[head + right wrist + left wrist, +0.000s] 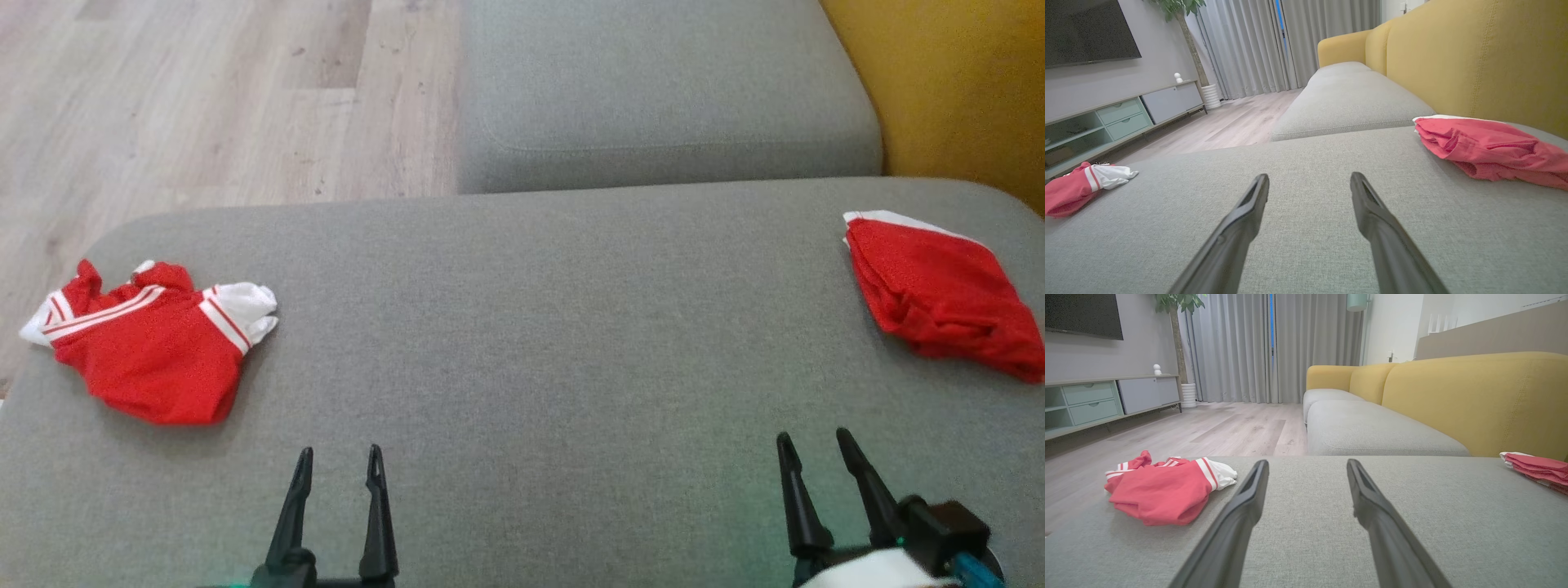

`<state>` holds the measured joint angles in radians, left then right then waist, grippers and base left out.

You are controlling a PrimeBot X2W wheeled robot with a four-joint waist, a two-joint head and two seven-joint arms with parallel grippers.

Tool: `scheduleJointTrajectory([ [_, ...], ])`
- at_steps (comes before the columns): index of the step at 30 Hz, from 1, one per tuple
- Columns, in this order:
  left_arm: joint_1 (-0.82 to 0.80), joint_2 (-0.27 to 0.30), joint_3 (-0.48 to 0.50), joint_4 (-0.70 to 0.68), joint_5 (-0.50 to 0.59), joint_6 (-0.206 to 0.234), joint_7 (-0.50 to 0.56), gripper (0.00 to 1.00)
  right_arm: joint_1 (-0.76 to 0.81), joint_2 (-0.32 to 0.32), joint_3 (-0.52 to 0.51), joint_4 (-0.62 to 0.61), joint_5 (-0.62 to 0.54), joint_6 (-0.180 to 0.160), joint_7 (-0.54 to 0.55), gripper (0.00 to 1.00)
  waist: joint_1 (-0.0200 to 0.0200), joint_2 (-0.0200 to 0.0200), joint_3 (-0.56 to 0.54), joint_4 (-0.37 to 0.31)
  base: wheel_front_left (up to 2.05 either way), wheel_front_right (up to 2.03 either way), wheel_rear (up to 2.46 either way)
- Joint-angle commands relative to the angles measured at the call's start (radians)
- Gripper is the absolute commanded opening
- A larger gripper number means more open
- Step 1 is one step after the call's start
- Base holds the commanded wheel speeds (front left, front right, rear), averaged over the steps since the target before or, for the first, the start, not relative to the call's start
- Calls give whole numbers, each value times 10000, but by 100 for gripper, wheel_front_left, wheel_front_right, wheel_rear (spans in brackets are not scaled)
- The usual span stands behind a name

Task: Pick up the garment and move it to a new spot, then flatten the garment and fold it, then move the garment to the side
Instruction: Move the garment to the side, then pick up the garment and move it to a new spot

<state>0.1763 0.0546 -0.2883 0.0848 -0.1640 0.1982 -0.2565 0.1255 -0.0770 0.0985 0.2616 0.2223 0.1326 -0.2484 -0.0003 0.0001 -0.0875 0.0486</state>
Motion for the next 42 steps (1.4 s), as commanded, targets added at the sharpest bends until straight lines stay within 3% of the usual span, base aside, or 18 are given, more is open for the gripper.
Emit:
scheduleJointTrajectory([
  [1, -326, -42, 382, -212, 223, -73, -53, 100, -116, 19, 58, -538, -174, -19, -132, 100, 3, -1, -172, 116, 0, 0, 0],
  [30, -141, -43, 419, 94, 334, -176, -53, 100, 519, 224, 85, -911, -457, -19, -133, 100, 3, -1, -433, -154, 0, 0, 0],
  [35, -196, -43, 410, 99, 368, -177, -53, 100, 525, 231, 138, -947, -430, -19, -133, 100, 3, -1, -427, 106, 0, 0, 0],
  [42, -376, -43, 510, -134, 461, -178, -53, 100, 458, 247, 302, -1019, -350, -19, -133, 100, 3, -1, -250, 1049, 0, 0, 0],
])
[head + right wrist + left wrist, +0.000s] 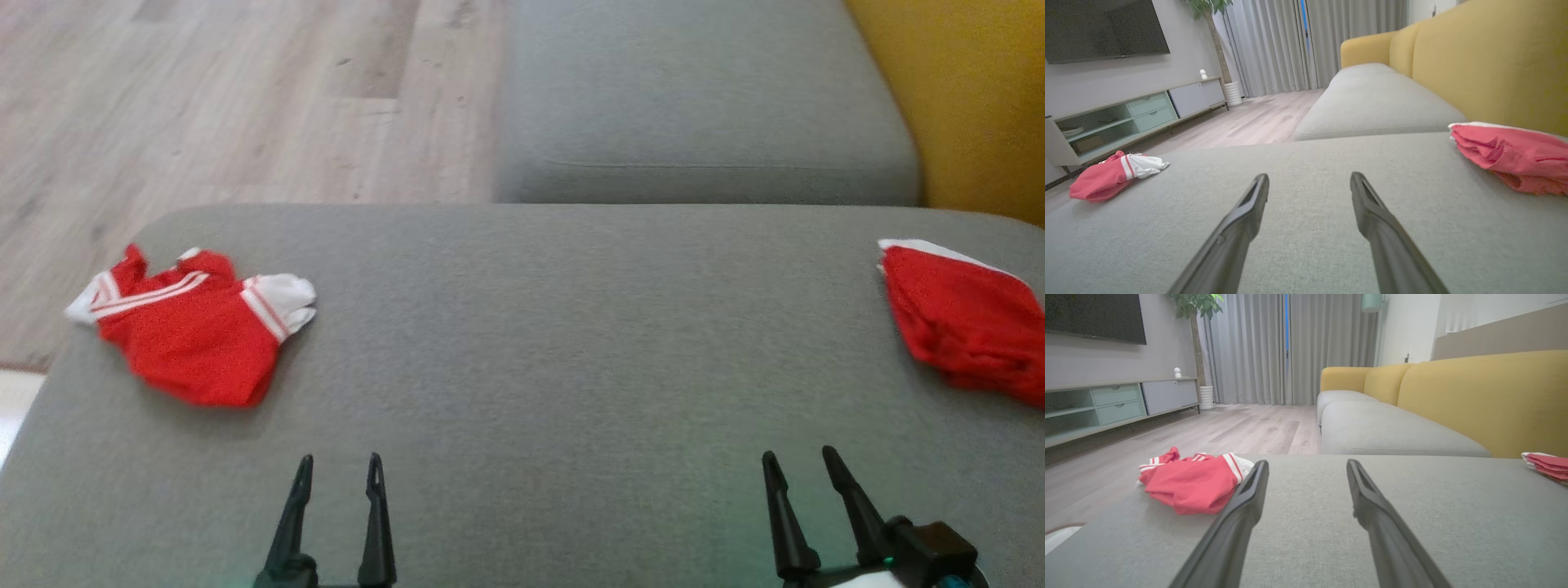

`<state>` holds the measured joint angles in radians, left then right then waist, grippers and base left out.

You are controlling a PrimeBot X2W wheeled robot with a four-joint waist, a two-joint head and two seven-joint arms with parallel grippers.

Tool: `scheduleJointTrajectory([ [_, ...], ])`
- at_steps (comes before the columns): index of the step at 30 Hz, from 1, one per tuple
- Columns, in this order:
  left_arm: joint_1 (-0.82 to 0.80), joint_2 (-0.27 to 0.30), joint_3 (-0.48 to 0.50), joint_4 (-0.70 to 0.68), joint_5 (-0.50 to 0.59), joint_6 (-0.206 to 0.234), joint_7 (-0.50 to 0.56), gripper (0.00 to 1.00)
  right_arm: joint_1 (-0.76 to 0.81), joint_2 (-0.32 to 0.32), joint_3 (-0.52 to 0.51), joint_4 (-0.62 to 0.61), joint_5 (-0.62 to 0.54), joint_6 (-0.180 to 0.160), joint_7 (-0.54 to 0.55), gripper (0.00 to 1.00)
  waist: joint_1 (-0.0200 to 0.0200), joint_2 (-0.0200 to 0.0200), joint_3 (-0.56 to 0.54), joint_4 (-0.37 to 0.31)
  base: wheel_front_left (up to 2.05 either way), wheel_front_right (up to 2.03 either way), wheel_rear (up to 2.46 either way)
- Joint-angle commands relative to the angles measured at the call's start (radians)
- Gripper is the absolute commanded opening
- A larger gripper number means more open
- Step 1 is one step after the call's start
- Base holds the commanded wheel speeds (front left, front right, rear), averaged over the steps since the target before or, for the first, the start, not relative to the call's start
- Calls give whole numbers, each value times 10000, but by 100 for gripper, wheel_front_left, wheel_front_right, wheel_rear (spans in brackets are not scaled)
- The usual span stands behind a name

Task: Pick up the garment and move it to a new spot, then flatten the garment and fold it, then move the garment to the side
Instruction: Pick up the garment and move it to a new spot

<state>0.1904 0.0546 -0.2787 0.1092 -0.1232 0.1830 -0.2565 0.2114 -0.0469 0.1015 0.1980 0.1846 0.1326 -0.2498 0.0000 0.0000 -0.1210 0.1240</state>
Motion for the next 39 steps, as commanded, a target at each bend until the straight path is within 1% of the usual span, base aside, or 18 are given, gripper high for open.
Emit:
scheduleJointTrajectory([
  [1, -540, -43, 439, -416, 72, -36, -53, 100, -424, -52, 297, -390, 49, -19, -120, 100, 0, 0, 118, 476, 0, 0, 0],
  [8, -653, -43, 656, -573, 177, -95, -53, 100, -641, -38, 568, -409, 223, -19, -120, 100, 0, 0, 346, 1676, 0, 0, 0],
  [9, -653, -43, 656, -573, 177, -95, -53, 100, -641, -38, 568, -409, 223, -19, -120, 100, 0, 0, 346, 1676, 0, 0, 0],
  [16, -701, -43, 862, -641, 232, -139, -53, 100, -802, -35, 780, -388, 383, -19, -120, 100, 0, 0, 486, 2675, 0, 0, 0],
  [21, -774, -43, 916, -680, 233, -152, -53, 100, -881, -35, 802, -370, 418, -19, -120, 100, 0, 0, 557, 3139, 0, 0, 0],
  [24, -809, -43, 949, -686, 220, -157, -53, 100, -901, -35, 801, -370, 416, -19, -120, 100, 0, 0, 596, 3296, 0, 0, 0],
  [28, -891, -43, 1011, -702, 184, -159, -53, 100, -921, -34, 797, -363, 345, -19, -120, 100, 0, 0, 722, 3335, 0, 0, 0],
  [31, -1259, -16, 1097, -728, 326, -277, -53, 100, -900, -34, 766, -376, 224, -19, -120, 100, 0, 0, 901, 3334, 0, 0, 0],
  [36, -2667, 283, 1316, -620, 519, -645, -53, 100, -936, -89, 850, -409, -48, -19, -120, 100, 0, 0, 1452, 3286, 0, 0, 0],
  [39, -4020, 496, 1466, -333, 519, -915, -53, 100, -1205, -422, 884, -527, -191, -19, -120, 100, 0, 0, 2281, 3245, 0, 0, 0],
])
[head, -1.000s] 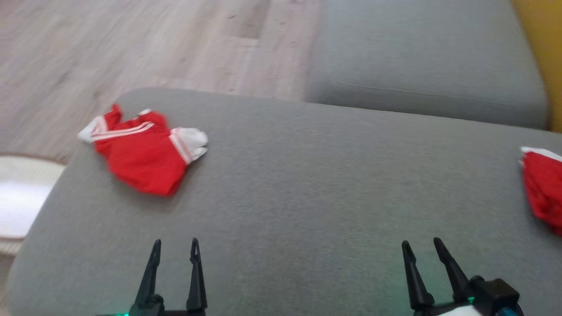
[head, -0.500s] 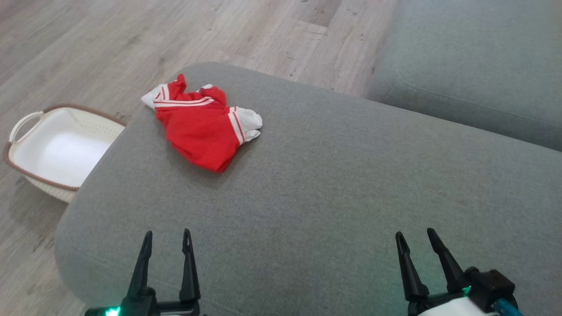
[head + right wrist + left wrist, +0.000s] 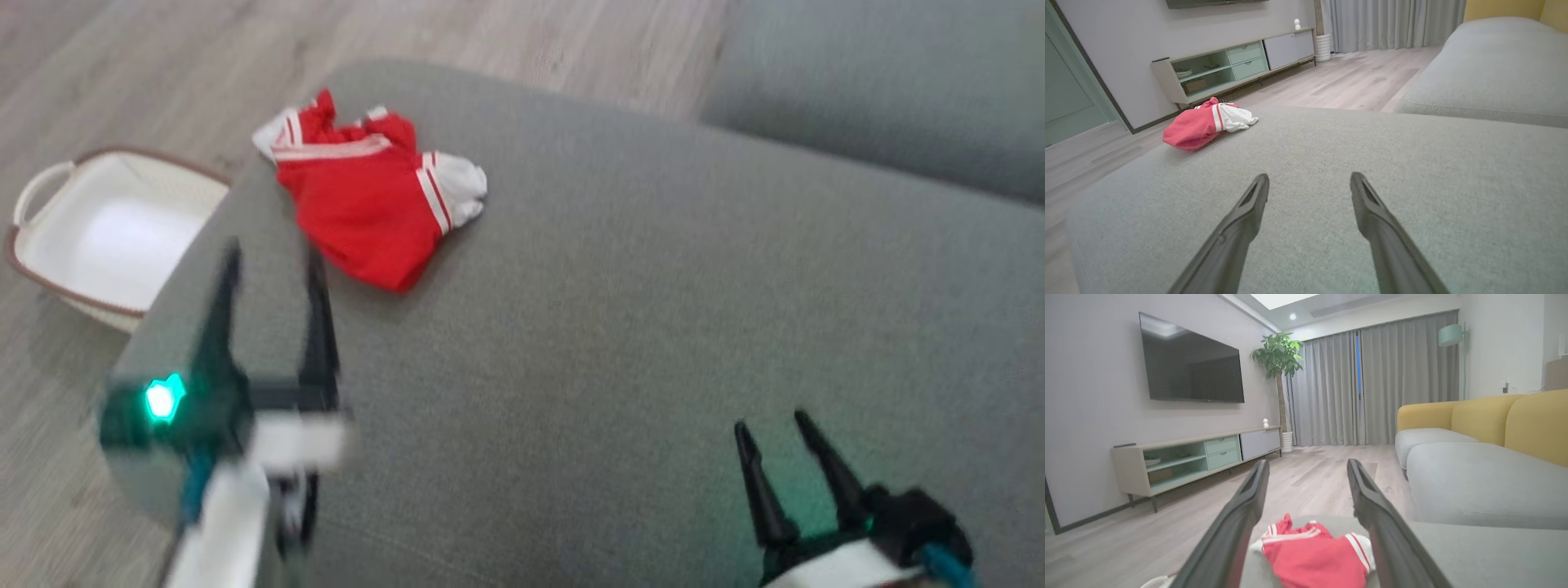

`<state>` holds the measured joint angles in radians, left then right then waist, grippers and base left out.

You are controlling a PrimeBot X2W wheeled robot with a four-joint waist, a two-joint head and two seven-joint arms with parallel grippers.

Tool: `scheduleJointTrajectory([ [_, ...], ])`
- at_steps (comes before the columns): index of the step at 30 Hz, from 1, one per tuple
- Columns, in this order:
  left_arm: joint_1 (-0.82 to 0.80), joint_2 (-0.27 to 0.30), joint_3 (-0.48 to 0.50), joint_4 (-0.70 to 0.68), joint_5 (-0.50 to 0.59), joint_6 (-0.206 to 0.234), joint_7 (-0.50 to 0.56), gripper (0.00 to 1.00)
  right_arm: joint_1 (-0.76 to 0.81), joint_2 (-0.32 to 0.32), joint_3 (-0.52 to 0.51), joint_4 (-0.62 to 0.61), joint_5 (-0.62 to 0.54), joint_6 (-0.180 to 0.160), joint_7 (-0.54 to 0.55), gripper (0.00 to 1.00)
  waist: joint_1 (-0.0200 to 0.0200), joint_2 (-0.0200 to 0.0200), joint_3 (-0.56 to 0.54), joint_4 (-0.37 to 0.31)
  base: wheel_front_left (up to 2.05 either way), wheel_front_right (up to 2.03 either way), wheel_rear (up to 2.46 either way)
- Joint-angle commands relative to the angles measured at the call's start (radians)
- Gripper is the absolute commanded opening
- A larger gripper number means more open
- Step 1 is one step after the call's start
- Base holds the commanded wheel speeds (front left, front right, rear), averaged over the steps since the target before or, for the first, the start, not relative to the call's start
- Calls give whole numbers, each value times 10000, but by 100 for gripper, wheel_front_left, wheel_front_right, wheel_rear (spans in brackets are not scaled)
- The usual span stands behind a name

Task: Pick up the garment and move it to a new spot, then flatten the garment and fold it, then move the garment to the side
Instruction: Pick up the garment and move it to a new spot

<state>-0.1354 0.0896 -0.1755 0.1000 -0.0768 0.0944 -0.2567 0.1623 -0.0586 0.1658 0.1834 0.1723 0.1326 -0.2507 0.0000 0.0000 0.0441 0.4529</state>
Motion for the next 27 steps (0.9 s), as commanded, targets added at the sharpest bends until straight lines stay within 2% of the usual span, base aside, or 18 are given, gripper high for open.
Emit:
scheduleJointTrajectory([
  [1, -1264, 212, 482, -39, 26, -127, -51, 100, -841, -450, 265, -423, -106, -19, -111, 100, 0, 0, 921, -59, 0, 0, 0],
  [6, -4034, 607, 712, 1437, -186, -610, 307, 100, -1520, -1286, 440, -671, -204, -19, -111, 100, 0, 0, 2352, -135, 0, 0, 0],
  [7, -5124, 718, 792, 2172, -345, -813, 666, 100, -1769, -1630, 451, -816, -215, -19, -111, 100, 0, 0, 2883, -171, 0, 0, 0],
  [13, -7715, 876, 992, 4825, -875, -1241, 2130, 100, -2274, -2512, 415, -1195, -219, -19, -111, 100, 0, 0, 4153, -356, 0, 0, 0],
  [14, -7715, 876, 992, 4825, -875, -1241, 2130, 100, -2274, -2512, 415, -1195, -219, -19, -111, 100, 0, 0, 4153, -356, 0, 0, 0],
  [15, -8412, 927, 1176, 5733, -1067, -1159, 2622, 100, -2381, -2760, 403, -1329, -256, -19, -93, 100, 0, 0, 4491, -423, 0, 0, 0],
  [16, -8412, 927, 1176, 5733, -1067, -1159, 2622, 100, -2381, -2760, 403, -1329, -256, -19, -93, 100, 0, 0, 4491, -423, 0, 0, 0],
  [20, -9540, 1059, 1545, 7446, -1522, -1138, 3380, 100, -2578, -3128, 422, -1900, -282, -19, 124, 100, 0, 0, 5137, -604, 0, 0, 0],
  [24, -10304, 1248, 1795, 9287, -1933, -1342, 3837, 100, -2873, -3373, 491, -2691, -323, -19, 480, 100, 0, 0, 5615, -916, 0, 0, 0],
  [27, -10453, 1310, 1896, 10123, -2108, -1381, 3961, 100, -3033, -3389, 564, -3107, -374, -19, 612, 100, 0, 0, 5782, -1120, 0, 0, 0],
])
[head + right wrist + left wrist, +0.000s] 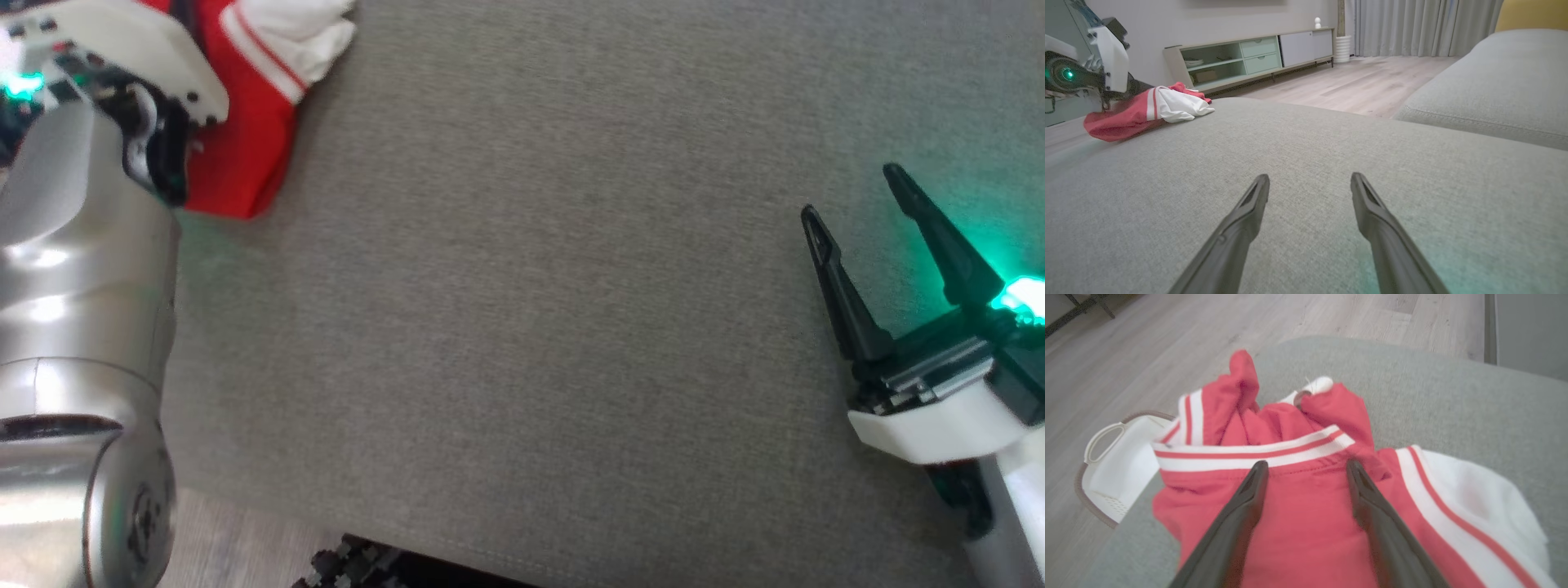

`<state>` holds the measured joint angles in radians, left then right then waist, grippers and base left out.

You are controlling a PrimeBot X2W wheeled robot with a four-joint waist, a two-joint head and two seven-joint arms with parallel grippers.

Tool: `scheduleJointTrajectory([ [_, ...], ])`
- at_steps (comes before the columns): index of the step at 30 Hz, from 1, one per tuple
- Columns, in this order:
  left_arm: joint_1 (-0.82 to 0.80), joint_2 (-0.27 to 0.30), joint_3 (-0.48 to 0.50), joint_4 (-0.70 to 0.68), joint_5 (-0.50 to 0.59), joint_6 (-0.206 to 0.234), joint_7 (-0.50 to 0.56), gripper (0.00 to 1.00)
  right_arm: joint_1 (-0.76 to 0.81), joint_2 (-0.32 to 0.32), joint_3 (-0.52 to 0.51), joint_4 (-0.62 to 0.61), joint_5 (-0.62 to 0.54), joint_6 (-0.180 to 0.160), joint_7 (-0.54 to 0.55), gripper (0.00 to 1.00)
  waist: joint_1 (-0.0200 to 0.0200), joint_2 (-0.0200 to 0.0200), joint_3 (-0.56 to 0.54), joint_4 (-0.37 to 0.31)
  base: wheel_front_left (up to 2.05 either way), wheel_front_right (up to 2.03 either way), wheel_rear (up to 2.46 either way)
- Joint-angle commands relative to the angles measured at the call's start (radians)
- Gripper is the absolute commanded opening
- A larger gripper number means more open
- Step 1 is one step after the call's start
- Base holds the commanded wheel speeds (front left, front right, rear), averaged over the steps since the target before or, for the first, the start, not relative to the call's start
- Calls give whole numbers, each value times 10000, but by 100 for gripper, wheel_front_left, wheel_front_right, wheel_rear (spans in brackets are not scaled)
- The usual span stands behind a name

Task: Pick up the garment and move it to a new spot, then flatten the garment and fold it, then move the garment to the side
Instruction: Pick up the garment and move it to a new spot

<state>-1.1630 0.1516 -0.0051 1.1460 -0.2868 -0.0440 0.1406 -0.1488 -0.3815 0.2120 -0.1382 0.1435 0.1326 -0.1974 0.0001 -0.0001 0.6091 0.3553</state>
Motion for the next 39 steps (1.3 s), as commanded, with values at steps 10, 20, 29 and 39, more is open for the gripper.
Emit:
scheduleJointTrajectory([
  [10, -451, 1010, -61, 669, 55, -255, -723, 0, -118, -40, -19, -610, -188, -19, 224, 100, -1, 1, 456, -561, 0, 0, 0],
  [20, -869, 1171, -673, 52, 611, -239, -3575, 0, -168, 897, 28, 397, -217, -19, -471, 100, -1, 1, -1120, -1490, 0, 0, 0],
  [29, -403, 726, -1264, -1571, 880, -499, -3993, 0, 360, 2127, 61, 1327, -24, -19, -638, 100, -1, 1, -3217, -3082, 0, 0, 0],
  [39, 433, 184, -2258, -2849, 1179, -698, -3691, 0, 1037, 2806, 68, 1859, 195, -19, -642, 100, -1, 1, -4912, -4406, 0, 0, 0],
])
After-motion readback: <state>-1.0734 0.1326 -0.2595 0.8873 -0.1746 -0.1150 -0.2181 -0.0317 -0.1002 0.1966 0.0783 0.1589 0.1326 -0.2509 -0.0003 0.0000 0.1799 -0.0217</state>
